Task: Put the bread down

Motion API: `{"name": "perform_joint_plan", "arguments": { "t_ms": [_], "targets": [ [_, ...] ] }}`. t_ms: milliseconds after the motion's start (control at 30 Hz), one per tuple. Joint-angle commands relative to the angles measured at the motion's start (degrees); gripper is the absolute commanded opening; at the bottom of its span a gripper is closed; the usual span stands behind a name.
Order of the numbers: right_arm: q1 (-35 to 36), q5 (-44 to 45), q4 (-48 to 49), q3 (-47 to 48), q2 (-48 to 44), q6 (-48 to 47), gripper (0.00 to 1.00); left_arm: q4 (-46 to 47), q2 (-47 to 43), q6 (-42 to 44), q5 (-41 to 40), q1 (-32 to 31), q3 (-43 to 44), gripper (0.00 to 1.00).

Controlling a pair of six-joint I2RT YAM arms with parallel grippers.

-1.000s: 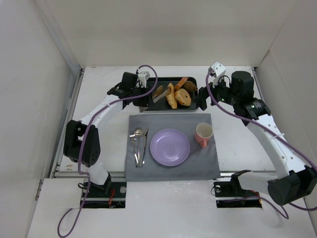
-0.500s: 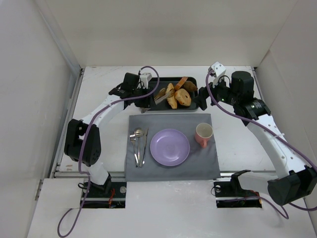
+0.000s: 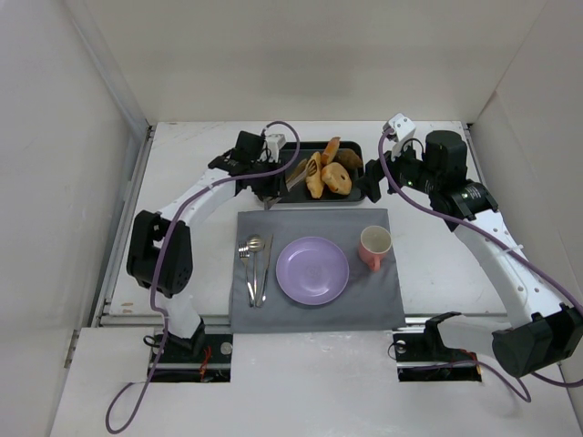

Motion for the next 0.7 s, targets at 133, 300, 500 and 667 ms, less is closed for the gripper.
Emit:
{"name": "perform_joint_plan", "arguments": {
  "t_ms": [133,300,500,667],
  "targets": [
    [-0.03,0.04,2.39,0.61,-1.55,-0.73,1.0,-0.87,-2.17,0.86,-2.93,-0.82,2.46,0.2],
    [-0.03,0.04,2.39,0.61,-1.56,-0.73,1.0,-0.25,-7.97,0.34,-5.3,-0.82,0.35,0.13],
    [-0.03,0.04,2.39,0.61,-1.56,-0.73,1.0,-2.36,-14.83,0.34,-8.12,-0.82,-0.18,0.11],
    [-0.03,0.04,2.39,0.61,-1.56,-0.73,1.0,-4.9,-19.49,0.34,-8.65,-1.34,-1.23,0.1]
  ]
}}
